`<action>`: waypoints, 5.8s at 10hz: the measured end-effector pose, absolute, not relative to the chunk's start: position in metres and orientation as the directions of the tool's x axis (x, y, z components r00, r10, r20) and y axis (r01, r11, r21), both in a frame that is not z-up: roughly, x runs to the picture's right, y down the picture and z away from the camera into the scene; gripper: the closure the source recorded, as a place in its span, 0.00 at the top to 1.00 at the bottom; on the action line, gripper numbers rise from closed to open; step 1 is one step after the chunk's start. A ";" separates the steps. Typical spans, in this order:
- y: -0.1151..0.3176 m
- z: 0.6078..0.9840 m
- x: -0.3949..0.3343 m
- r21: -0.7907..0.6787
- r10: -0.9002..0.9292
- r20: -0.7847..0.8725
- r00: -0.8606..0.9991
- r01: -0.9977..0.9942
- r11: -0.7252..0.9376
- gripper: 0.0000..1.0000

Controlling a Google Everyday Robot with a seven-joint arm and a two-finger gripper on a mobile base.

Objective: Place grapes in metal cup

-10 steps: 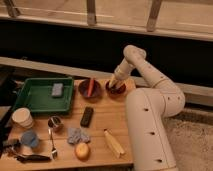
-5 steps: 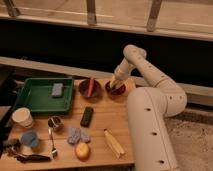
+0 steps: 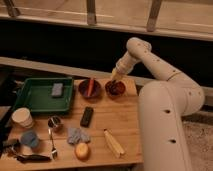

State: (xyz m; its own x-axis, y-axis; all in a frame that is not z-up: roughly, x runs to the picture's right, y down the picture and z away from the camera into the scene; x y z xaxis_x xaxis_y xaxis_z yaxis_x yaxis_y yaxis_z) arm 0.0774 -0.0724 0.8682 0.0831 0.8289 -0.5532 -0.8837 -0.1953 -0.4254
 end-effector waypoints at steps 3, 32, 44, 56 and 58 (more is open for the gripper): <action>-0.095 0.815 0.067 -0.477 0.873 -0.471 0.127 -0.869 -0.131 0.00; -0.013 0.658 -0.192 -0.904 0.713 -0.118 0.691 -0.371 0.211 0.00; 0.022 0.655 -0.269 -0.943 0.637 -0.058 0.769 -0.251 0.218 0.00; 0.051 0.664 -0.276 -0.955 0.666 -0.082 0.741 -0.251 0.162 0.00; 0.053 0.664 -0.274 -0.953 0.671 -0.090 0.736 -0.260 0.158 0.00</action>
State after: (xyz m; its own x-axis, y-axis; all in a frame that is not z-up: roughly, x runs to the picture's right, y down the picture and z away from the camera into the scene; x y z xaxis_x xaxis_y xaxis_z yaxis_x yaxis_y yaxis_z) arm -0.2737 0.0529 0.6641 0.7360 0.6709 -0.0899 -0.2601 0.1577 -0.9526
